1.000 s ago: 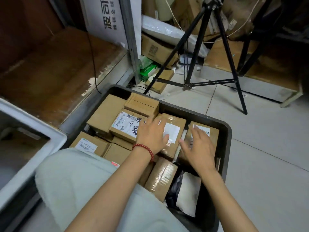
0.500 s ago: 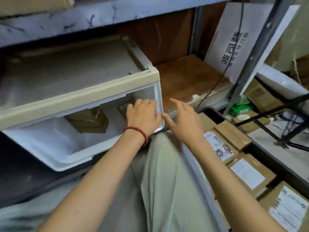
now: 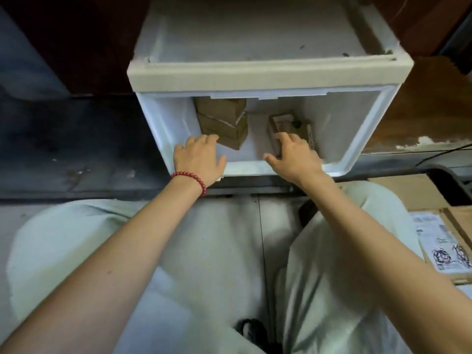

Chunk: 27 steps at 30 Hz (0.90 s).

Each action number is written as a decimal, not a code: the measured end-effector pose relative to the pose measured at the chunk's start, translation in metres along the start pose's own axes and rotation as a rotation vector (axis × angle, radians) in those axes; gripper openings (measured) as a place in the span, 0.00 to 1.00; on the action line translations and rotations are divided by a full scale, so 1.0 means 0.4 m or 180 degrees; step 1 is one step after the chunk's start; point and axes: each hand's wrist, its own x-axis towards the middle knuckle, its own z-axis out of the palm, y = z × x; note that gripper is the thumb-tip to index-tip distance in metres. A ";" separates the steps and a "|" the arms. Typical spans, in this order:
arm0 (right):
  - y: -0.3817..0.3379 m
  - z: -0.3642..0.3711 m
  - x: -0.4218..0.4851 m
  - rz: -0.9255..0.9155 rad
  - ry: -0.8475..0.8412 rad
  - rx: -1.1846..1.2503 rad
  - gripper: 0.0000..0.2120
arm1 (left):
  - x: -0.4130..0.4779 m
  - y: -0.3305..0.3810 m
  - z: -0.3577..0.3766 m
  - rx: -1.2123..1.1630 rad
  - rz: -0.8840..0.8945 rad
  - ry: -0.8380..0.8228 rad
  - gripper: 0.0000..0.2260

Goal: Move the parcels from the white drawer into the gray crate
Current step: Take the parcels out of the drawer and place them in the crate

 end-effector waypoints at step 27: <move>0.009 0.107 0.187 -0.0889 0.0245 0.0097 0.47 | 0.125 -0.029 0.179 -0.1709 -0.0122 -0.0355 0.44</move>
